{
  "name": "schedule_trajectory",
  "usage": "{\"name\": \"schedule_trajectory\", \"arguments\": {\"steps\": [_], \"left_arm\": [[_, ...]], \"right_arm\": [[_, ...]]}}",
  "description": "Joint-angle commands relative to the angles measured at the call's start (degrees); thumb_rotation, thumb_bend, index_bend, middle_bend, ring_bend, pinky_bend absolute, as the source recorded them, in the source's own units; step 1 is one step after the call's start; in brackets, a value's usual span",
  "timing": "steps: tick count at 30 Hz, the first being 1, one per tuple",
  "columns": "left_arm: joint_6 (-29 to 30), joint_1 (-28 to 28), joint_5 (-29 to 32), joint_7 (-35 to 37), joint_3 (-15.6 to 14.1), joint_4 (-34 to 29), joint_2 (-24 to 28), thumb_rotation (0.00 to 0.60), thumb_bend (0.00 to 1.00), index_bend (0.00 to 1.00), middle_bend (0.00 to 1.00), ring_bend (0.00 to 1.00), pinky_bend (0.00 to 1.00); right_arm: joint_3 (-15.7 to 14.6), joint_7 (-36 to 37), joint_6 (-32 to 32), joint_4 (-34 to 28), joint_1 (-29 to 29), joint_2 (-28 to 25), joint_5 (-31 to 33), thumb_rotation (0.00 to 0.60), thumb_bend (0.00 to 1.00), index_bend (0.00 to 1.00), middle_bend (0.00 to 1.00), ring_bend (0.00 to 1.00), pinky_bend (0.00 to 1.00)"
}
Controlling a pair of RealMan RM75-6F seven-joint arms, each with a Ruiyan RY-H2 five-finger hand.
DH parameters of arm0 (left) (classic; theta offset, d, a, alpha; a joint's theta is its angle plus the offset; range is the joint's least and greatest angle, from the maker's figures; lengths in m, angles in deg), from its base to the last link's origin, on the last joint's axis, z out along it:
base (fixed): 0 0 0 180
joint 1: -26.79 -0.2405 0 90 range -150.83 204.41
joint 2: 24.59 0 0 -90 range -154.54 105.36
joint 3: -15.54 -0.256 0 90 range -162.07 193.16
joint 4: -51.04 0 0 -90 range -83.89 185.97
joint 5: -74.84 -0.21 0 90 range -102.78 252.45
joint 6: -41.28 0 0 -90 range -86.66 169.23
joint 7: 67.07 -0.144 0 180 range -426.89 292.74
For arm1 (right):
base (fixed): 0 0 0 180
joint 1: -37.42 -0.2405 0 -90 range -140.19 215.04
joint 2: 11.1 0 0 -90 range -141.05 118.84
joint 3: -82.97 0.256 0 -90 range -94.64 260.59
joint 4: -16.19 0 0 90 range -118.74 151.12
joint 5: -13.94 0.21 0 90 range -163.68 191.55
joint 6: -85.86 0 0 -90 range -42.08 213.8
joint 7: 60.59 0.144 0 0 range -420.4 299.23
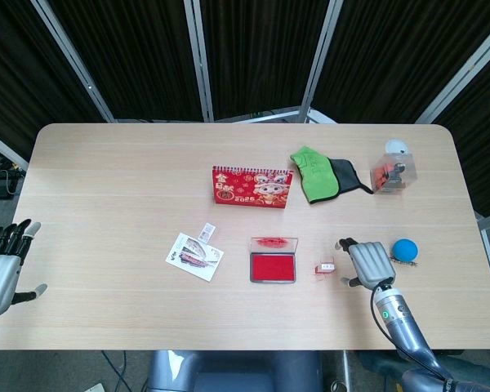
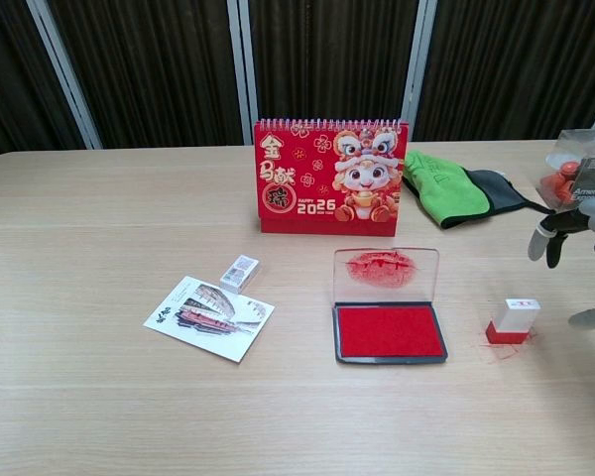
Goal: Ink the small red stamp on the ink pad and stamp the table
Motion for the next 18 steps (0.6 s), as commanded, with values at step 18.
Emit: {"name": "schedule_trajectory", "arguments": {"steps": [18], "left_arm": [[0.22, 0.07, 0.86, -0.46, -0.34, 0.03, -0.01, 0.600, 0.00, 0.00, 0.00, 0.00, 0.00]], "right_arm": [[-1.32, -1.39, 1.07, 4.71, -2.69, 6.37, 4.14, 0.600, 0.28, 0.41, 0.46, 0.89, 1.00]]}}
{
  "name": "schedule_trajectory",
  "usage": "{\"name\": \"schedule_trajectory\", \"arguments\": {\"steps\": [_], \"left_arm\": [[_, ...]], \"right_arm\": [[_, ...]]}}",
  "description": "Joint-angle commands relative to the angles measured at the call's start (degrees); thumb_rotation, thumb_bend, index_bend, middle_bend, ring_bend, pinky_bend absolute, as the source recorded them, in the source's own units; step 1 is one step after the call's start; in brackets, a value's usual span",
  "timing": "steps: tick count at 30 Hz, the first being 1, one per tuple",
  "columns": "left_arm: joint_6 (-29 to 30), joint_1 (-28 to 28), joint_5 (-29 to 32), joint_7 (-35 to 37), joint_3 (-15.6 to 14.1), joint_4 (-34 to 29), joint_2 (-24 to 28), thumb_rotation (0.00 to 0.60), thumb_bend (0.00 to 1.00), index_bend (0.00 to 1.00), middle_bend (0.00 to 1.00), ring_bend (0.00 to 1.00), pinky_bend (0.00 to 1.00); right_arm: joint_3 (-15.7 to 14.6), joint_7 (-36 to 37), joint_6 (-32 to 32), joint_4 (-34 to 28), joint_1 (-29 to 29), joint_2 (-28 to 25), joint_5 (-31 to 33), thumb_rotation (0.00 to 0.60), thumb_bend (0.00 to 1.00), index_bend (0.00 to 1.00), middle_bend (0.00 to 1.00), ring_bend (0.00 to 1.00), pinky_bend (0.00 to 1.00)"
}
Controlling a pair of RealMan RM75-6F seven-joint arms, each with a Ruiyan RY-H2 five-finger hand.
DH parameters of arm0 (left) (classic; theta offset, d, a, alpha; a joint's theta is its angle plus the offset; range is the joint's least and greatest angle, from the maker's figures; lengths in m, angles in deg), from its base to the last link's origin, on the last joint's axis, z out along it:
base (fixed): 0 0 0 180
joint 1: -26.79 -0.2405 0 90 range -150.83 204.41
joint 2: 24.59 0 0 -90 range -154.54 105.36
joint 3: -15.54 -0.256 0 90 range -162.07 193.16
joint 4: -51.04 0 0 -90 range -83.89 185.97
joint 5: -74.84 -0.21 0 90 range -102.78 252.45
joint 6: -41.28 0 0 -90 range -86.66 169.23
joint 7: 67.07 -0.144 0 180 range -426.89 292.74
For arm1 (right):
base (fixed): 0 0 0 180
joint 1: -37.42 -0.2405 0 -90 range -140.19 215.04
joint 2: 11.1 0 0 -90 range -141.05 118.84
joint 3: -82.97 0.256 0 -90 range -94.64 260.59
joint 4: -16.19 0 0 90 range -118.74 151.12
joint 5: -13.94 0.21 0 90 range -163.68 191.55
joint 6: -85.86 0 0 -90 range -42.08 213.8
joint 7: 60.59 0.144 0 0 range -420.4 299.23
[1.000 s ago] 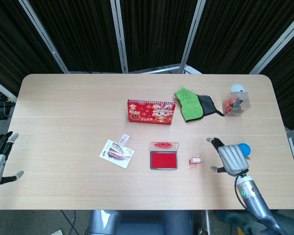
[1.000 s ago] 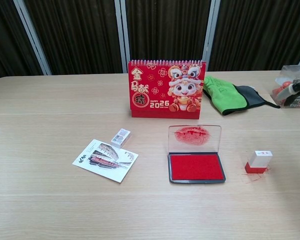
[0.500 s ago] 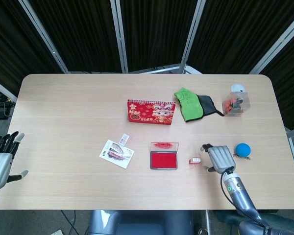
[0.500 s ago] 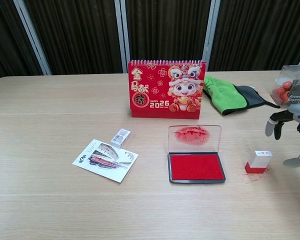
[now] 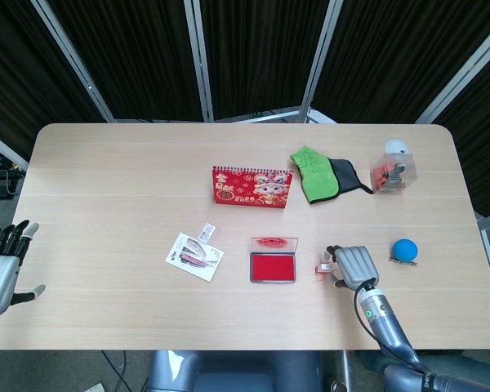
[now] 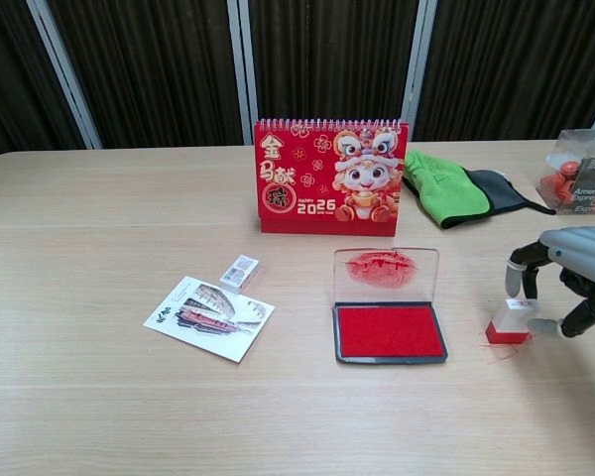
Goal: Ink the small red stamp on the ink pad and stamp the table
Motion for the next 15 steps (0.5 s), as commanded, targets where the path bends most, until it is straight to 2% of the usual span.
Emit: {"name": "schedule_trajectory", "arguments": {"steps": [1, 15], "left_arm": [[-0.05, 0.05, 0.13, -0.04, -0.01, 0.03, -0.01, 0.600, 0.00, 0.00, 0.00, 0.00, 0.00], [0.13, 0.15, 0.30, -0.51, -0.24, -0.02, -0.17, 0.600, 0.00, 0.00, 0.00, 0.00, 0.00]], "right_arm": [[-0.13, 0.23, -0.09, 0.55, -0.30, 0.37, 0.09, 0.600, 0.28, 0.41, 0.46, 0.89, 1.00], [-0.23, 1.06, 0.69, 0.54, -1.42, 0.51, 2.10, 0.600, 0.31, 0.45, 0.50, 0.89, 1.00]]}}
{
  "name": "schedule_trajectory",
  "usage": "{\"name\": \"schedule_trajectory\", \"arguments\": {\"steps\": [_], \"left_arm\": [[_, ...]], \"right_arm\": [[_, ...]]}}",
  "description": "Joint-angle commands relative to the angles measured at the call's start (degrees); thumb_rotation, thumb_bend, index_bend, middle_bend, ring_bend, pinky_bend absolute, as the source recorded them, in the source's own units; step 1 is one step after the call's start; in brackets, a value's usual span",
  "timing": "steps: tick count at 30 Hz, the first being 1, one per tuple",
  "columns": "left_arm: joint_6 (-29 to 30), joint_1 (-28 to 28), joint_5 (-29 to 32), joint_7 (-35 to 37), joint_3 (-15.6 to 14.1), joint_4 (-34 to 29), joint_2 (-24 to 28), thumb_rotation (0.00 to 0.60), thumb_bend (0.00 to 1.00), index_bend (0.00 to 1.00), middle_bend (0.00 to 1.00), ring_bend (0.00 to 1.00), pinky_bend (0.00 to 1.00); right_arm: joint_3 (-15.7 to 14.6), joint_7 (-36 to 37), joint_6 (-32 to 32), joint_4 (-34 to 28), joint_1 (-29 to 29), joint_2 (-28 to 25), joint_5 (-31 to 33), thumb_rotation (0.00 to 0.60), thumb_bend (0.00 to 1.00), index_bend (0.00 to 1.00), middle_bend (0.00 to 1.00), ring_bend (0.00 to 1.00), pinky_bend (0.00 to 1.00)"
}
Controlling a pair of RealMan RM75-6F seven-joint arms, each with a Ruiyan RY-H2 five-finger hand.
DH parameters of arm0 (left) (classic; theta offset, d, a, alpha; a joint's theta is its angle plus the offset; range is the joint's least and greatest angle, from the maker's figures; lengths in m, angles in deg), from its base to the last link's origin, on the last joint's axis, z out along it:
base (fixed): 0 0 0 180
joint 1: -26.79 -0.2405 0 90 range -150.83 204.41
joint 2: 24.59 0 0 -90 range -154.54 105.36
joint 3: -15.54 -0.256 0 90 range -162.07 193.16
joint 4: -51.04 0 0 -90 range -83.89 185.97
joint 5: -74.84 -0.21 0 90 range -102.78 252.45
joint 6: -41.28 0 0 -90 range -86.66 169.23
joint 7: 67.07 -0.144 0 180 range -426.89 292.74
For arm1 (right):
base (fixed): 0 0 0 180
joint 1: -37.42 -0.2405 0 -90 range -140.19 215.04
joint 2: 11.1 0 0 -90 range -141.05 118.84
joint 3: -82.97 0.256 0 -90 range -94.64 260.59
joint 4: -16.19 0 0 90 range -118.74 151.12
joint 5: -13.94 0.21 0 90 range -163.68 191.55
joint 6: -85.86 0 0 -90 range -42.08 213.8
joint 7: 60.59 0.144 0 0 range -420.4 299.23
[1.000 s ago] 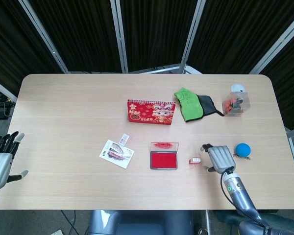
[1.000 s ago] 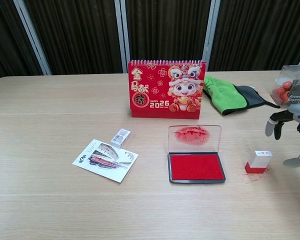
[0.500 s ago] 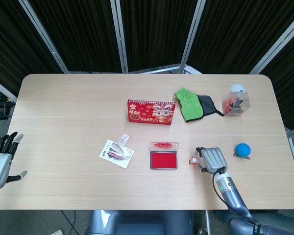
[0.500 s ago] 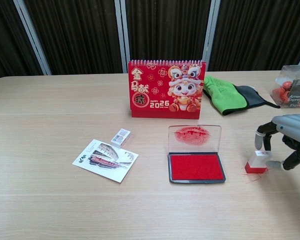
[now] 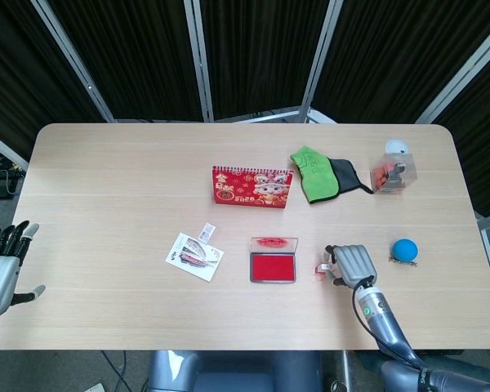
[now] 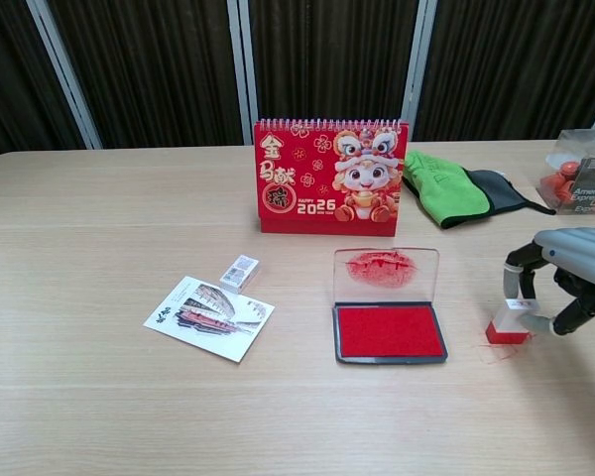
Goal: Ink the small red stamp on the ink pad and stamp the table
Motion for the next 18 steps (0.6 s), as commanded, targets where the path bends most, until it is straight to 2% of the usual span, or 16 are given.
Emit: {"name": "schedule_trajectory", "arguments": {"steps": [1, 6, 13, 18], "left_arm": [[-0.02, 0.03, 0.06, -0.10, -0.04, 0.02, -0.05, 0.600, 0.00, 0.00, 0.00, 0.00, 0.00], [0.00, 0.09, 0.10, -0.26, -0.10, 0.06, -0.16, 0.600, 0.00, 0.00, 0.00, 0.00, 0.00], [0.01, 0.17, 0.29, -0.57, -0.15, 0.09, -0.25, 0.600, 0.00, 0.00, 0.00, 0.00, 0.00], [0.04, 0.20, 0.33, -0.64, -0.18, 0.13, -0.32, 0.600, 0.00, 0.00, 0.00, 0.00, 0.00]], "right_arm": [[-0.08, 0.07, 0.09, -0.09, -0.16, 0.00, 0.16, 0.600, 0.31, 0.46, 0.51, 0.89, 1.00], [-0.40, 0.06, -0.06, 0.22, -0.49, 0.32, 0.18, 0.600, 0.32, 0.48, 0.52, 0.89, 1.00], [-0.93, 0.89, -0.46, 1.11, -0.71, 0.72, -0.66, 0.600, 0.36, 0.57, 0.58, 0.89, 1.00], [-0.96, 2.57, -1.45, 0.60, -0.63, 0.32, -2.26, 0.600, 0.41, 0.58, 0.59, 0.89, 1.00]]}}
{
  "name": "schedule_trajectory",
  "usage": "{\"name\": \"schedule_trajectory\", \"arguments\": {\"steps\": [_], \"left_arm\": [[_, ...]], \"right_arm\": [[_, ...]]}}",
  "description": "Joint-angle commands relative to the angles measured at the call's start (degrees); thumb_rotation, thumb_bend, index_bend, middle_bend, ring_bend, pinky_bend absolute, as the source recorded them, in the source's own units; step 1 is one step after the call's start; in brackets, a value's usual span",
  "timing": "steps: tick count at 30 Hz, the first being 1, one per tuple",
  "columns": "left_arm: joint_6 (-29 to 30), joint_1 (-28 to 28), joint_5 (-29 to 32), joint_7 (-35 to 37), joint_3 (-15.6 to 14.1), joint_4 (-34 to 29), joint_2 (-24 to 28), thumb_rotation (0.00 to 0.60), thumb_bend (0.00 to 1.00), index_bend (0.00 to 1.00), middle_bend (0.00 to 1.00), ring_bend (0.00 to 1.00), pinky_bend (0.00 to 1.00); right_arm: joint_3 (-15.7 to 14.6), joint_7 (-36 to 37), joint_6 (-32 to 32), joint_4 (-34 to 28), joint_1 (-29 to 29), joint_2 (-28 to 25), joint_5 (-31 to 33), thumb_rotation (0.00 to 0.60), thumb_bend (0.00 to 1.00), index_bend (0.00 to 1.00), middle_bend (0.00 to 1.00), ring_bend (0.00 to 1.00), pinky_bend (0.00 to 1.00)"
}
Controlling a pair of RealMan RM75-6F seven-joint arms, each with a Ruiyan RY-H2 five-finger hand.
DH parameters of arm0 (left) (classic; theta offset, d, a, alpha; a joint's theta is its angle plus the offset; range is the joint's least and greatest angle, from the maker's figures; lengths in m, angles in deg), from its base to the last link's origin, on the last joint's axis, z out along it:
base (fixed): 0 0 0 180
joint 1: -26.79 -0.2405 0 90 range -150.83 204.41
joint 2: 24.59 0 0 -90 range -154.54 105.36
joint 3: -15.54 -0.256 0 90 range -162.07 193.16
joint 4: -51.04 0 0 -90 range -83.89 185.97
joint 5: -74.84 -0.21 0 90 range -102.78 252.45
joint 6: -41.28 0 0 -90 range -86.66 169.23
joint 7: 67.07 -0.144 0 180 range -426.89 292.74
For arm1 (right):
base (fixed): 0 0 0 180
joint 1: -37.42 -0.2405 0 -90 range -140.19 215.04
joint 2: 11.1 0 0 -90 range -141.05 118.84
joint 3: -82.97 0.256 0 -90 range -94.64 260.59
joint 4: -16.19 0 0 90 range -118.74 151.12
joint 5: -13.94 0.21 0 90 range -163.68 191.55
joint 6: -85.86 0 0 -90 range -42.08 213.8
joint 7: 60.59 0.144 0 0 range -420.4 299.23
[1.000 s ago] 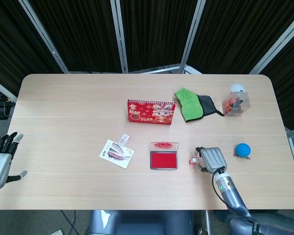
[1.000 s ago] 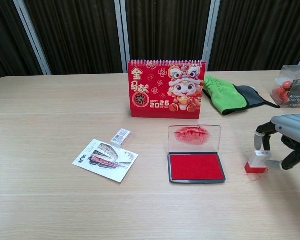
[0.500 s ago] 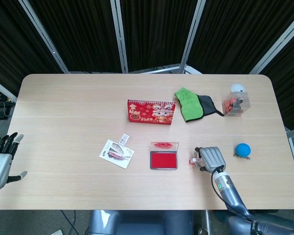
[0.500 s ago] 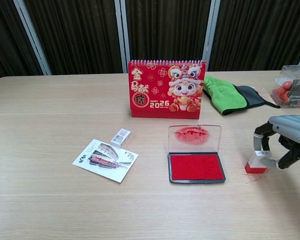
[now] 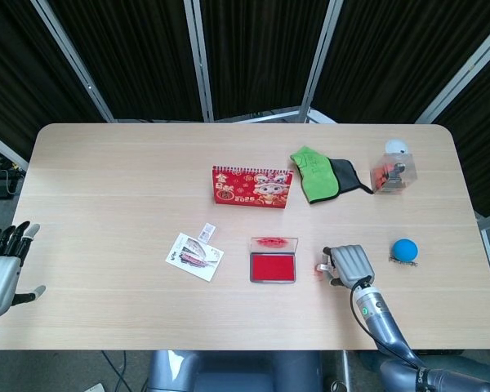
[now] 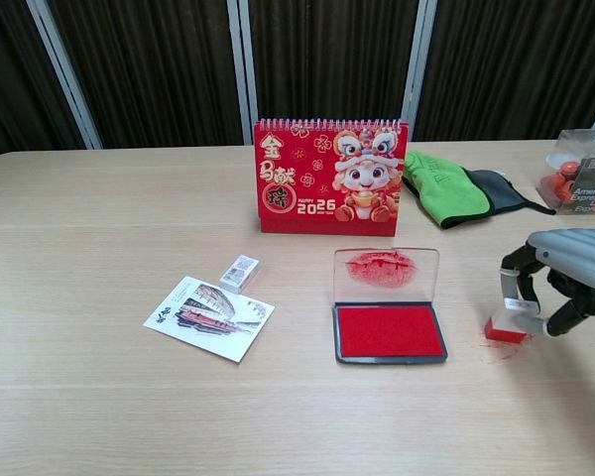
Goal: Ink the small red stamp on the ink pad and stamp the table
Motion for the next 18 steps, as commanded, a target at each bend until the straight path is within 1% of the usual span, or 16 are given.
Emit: {"name": "schedule_trajectory", "arguments": {"steps": [1, 4, 9, 10, 14, 18], "left_arm": [[0.02, 0.02, 0.02, -0.03, 0.00, 0.02, -0.03, 0.600, 0.00, 0.00, 0.00, 0.00, 0.00], [-0.02, 0.05, 0.04, -0.02, -0.01, 0.02, -0.04, 0.600, 0.00, 0.00, 0.00, 0.00, 0.00], [-0.14, 0.15, 0.08, -0.12, -0.05, 0.03, -0.09, 0.600, 0.00, 0.00, 0.00, 0.00, 0.00], [-0.20, 0.18, 0.08, -0.12, -0.08, -0.01, -0.11, 0.600, 0.00, 0.00, 0.00, 0.00, 0.00], [-0.21, 0.23, 0.14, -0.12, -0.05, 0.01, -0.10, 0.600, 0.00, 0.00, 0.00, 0.00, 0.00], [-0.39, 0.31, 0.43, 0.04, 0.01, 0.15, -0.08, 0.600, 0.00, 0.00, 0.00, 0.00, 0.00]], "right_arm": [[0.12, 1.23, -0.67, -0.76, 0.05, -0.56, -1.05, 0.600, 0.42, 0.58, 0.59, 0.89, 1.00], [0.28, 2.19, -1.02, -2.38, -0.14, -1.77, -2.27, 0.600, 0.44, 0.58, 0.59, 0.89, 1.00], [0.67, 2.97, 0.00, -7.55, -1.49, -4.99, -4.45, 0.600, 0.49, 0.58, 0.59, 0.89, 1.00], [1.01, 3.01, 0.77, -9.10, -2.09, -5.85, -4.40, 0.600, 0.49, 0.58, 0.59, 0.89, 1.00], [2.01, 2.37, 2.74, -12.12, -3.93, -7.16, -3.93, 0.600, 0.52, 0.58, 0.59, 0.89, 1.00], [3.17, 0.03, 5.11, -13.28, -6.58, -6.64, -2.36, 0.600, 0.54, 0.58, 0.59, 0.89, 1.00]]}}
